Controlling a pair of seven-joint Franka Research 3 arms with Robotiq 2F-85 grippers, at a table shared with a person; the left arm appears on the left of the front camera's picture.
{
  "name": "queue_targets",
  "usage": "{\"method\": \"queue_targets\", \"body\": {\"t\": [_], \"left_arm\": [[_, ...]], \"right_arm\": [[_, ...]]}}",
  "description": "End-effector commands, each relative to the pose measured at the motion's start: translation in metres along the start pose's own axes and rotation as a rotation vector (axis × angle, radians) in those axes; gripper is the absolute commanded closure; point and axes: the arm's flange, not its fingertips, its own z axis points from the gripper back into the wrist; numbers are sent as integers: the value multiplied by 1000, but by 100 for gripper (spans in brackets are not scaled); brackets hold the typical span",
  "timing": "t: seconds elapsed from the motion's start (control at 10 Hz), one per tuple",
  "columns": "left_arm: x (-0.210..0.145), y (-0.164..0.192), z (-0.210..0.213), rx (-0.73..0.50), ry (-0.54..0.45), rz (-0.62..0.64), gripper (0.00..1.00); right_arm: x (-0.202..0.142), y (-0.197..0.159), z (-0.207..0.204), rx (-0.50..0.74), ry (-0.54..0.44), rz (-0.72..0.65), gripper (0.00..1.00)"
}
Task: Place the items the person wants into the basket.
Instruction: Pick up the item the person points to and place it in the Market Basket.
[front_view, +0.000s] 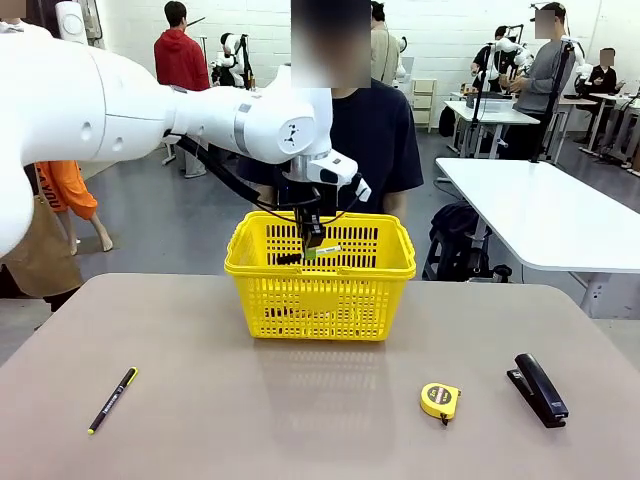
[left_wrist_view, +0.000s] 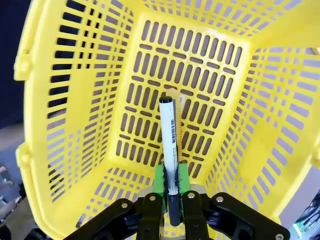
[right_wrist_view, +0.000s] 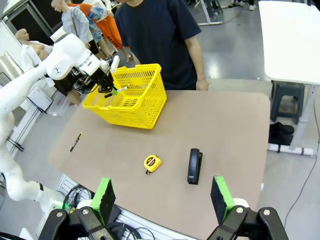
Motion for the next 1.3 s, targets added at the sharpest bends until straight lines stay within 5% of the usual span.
{"method": "queue_targets", "body": {"t": [0.0,0.5,0.8,1.2], "left_arm": [[14,10,-5,-11,35,-32,88],[19,11,-13,-19,32,-44,88],[17,9,-15,-57,45,-68,72],[18,5,-18,-85,77,-21,70]], "right_arm": [[-1,0,0,5,-3,3,0],[-1,0,0,5,-3,3,0],[-1,0,0,5,-3,3,0],[-1,0,0,5,-3,3,0]]}}
